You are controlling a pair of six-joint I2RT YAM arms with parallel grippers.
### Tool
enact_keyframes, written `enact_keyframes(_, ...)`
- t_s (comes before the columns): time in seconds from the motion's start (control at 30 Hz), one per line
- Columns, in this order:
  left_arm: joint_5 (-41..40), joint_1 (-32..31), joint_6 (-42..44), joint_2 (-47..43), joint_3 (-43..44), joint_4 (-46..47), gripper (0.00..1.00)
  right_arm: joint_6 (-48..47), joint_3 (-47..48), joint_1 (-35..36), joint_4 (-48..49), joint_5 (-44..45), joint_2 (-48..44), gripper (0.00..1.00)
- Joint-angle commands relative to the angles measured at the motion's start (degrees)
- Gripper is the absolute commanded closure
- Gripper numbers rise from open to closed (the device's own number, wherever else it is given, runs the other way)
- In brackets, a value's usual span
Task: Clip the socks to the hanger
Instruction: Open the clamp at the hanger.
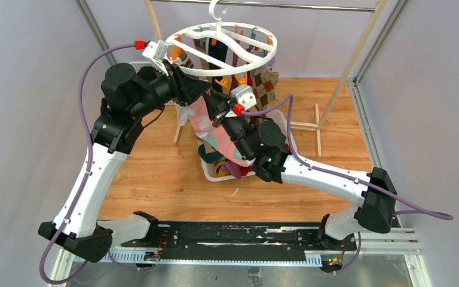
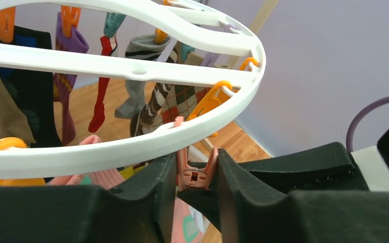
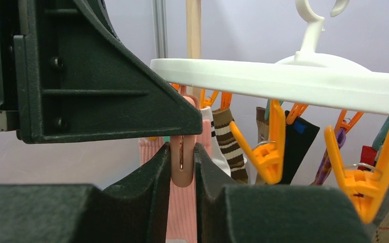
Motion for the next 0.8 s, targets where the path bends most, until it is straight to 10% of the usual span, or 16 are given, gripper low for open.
enact_keyframes(0.0, -1.9, -0.2, 0.2, -0.3, -1.1, 3.6, 0.72, 2.1, 0.3, 1.1, -0.8, -3.9, -1.5, 0.93)
enact_keyframes(0.23, -4.5, -0.2, 2.8, -1.8, -0.5, 1.5, 0.93, 1.8, -7.5, 1.0, -2.7, 0.5, -8.2, 0.43)
enact_keyframes(0.5, -6.6, -0.1, 7.1, -3.5, 2.3, -2.1, 0.94, 3.3, -25.4, -0.8, -7.3, 10.5, -18.0, 0.51)
enact_keyframes(0.77, -8.1, -0.1, 8.9, -4.2, 4.6, -5.4, 0.94, 6.5, -27.2, -1.0, -11.0, 13.6, -9.2, 0.64)
